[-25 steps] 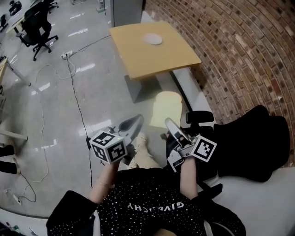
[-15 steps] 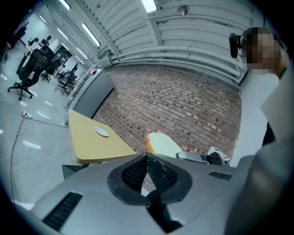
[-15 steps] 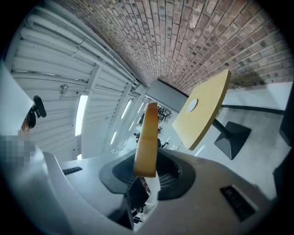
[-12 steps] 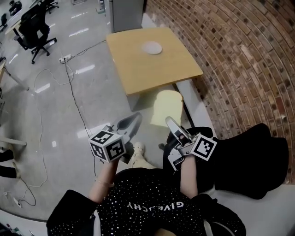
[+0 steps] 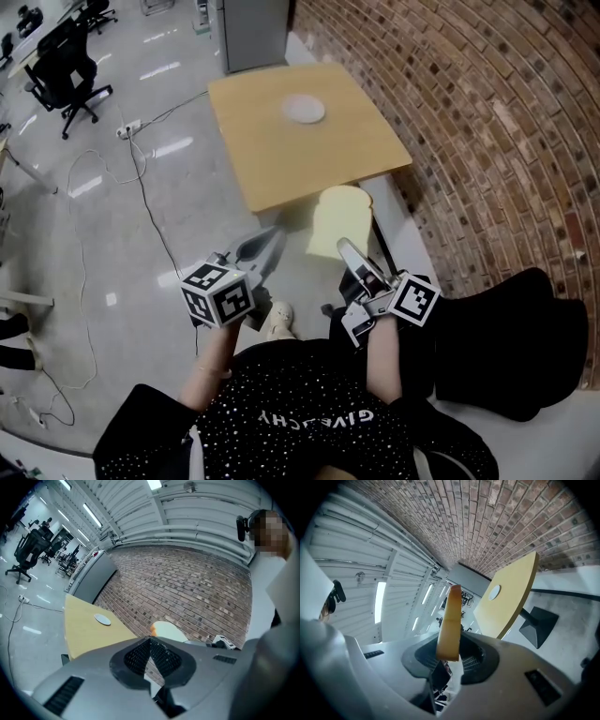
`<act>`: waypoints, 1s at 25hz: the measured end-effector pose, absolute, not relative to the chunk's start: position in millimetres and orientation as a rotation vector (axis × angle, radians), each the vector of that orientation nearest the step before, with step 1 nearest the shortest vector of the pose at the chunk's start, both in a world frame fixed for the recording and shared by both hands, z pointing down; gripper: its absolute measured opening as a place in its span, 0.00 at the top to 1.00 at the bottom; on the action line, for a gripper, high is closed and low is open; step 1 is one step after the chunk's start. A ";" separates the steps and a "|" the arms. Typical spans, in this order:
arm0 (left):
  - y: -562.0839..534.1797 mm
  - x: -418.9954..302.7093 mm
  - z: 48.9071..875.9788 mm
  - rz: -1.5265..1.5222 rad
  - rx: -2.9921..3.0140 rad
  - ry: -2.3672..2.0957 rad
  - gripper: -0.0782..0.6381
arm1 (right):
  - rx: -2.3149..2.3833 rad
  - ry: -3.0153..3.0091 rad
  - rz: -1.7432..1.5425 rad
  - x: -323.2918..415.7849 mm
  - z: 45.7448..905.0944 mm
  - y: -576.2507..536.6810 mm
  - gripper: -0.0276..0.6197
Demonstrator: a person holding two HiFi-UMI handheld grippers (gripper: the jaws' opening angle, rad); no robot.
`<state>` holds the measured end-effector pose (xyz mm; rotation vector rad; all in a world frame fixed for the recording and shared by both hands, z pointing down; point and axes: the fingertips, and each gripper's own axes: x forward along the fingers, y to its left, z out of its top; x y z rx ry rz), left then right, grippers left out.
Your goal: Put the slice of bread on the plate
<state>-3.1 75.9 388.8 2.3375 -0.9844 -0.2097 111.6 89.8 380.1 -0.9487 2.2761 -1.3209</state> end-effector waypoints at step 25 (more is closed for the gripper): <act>40.4 -6.5 398.4 -0.227 2.340 -1.050 0.88 | -0.900 2.297 -1.325 109.1 394.2 45.7 0.81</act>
